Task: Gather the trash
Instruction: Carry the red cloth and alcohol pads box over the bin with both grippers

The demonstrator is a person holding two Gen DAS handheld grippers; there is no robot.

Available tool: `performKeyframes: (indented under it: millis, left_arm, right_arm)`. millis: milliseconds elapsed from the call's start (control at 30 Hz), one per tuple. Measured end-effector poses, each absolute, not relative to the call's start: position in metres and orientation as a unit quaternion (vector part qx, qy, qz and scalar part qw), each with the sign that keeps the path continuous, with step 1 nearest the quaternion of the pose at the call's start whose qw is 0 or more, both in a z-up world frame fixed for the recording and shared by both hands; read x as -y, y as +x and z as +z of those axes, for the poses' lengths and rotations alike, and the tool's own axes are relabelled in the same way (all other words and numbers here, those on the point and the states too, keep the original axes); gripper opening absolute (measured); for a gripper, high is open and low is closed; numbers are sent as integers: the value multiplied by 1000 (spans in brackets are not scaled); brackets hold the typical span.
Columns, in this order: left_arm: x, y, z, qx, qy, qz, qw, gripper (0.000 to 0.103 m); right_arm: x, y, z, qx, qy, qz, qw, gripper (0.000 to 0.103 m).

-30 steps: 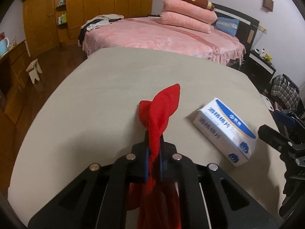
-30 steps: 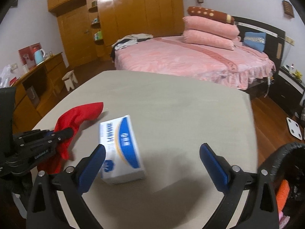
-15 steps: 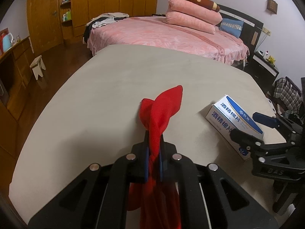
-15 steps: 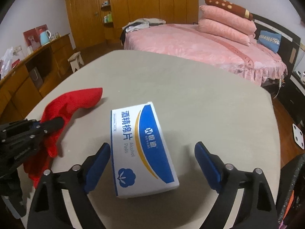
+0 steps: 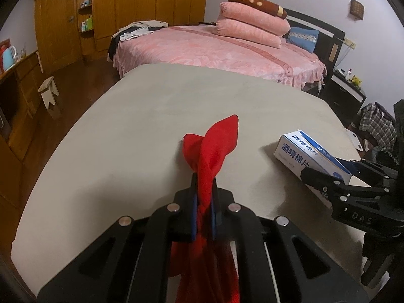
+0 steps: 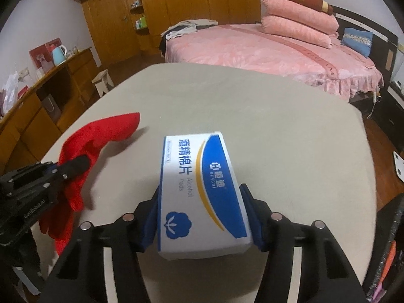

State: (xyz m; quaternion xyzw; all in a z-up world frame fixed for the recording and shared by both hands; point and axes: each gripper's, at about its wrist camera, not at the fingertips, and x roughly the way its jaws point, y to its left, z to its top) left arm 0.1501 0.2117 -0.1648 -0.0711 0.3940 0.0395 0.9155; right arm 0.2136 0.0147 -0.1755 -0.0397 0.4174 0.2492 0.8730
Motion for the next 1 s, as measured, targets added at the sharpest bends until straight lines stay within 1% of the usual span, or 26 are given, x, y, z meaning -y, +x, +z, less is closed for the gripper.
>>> performKeyframes:
  millis: [133, 567, 1000]
  left_arm:
    - [-202, 149, -159, -390, -69, 34, 918, 7]
    - [-165, 143, -143, -383, -66, 11, 921, 7]
    - [-127, 129, -103, -346, -67, -22, 936, 7]
  right_arm:
    - [-8, 211, -166, -412, -38, 247, 876, 56]
    - [19, 191, -143, -384, -44, 240, 891, 55]
    - [60, 170, -105, -343, -16, 237, 909, 55]
